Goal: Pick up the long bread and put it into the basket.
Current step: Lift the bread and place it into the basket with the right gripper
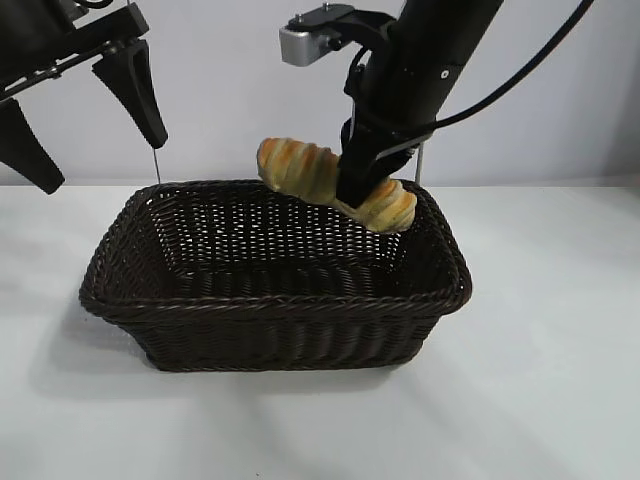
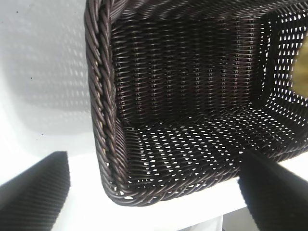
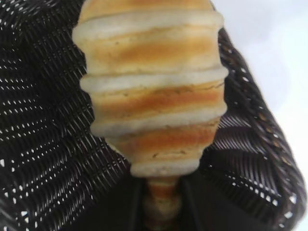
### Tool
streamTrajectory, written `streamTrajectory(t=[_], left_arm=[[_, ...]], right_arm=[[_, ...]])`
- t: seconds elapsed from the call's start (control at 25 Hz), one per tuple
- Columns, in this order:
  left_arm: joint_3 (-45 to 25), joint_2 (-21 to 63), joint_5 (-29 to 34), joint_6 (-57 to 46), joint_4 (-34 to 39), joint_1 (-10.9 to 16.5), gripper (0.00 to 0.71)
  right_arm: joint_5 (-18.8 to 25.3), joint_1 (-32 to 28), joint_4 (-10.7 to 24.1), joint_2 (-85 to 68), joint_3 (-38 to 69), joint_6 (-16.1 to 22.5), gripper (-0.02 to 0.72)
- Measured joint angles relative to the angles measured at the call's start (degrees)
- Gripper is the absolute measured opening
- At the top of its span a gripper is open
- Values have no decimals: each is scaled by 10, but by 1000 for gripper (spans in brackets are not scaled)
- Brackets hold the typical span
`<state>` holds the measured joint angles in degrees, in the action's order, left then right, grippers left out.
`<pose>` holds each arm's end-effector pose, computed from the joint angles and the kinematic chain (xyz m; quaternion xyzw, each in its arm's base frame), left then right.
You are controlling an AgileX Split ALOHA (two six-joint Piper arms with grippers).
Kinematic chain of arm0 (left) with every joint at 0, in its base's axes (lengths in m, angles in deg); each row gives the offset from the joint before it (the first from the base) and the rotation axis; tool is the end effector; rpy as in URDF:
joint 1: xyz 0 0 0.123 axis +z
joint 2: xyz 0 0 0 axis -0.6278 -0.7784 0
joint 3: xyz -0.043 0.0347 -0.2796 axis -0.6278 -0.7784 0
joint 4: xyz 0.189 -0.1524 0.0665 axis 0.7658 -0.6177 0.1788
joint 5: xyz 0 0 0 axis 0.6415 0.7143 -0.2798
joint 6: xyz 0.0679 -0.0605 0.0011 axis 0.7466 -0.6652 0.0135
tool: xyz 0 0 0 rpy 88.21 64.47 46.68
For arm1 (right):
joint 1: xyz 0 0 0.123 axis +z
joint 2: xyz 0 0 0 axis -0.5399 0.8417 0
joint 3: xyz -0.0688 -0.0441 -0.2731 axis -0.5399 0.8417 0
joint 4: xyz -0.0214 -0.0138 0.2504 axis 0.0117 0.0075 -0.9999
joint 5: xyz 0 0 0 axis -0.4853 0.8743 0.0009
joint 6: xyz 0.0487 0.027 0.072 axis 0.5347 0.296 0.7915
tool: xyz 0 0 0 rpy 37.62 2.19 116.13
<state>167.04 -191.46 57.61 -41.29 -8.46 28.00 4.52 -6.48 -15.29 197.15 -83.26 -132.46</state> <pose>0.3598 -0.1053 0.2638 0.0289 0.9757 -0.2110 0.0521 0.3850 0.2034 0.1997 -0.5272 0.8201 0.0461 0.2174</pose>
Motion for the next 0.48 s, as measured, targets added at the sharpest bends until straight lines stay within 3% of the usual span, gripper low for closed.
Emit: streamTrajectory(t=[0.24,0.48], left_arm=[[0,0,0,0,0,0,686],[0,0,0,0,-1,0,686]], right_arm=[[-23,10,-13,38,0,-30,137],[-41,34,6,66,-1,-45,137]])
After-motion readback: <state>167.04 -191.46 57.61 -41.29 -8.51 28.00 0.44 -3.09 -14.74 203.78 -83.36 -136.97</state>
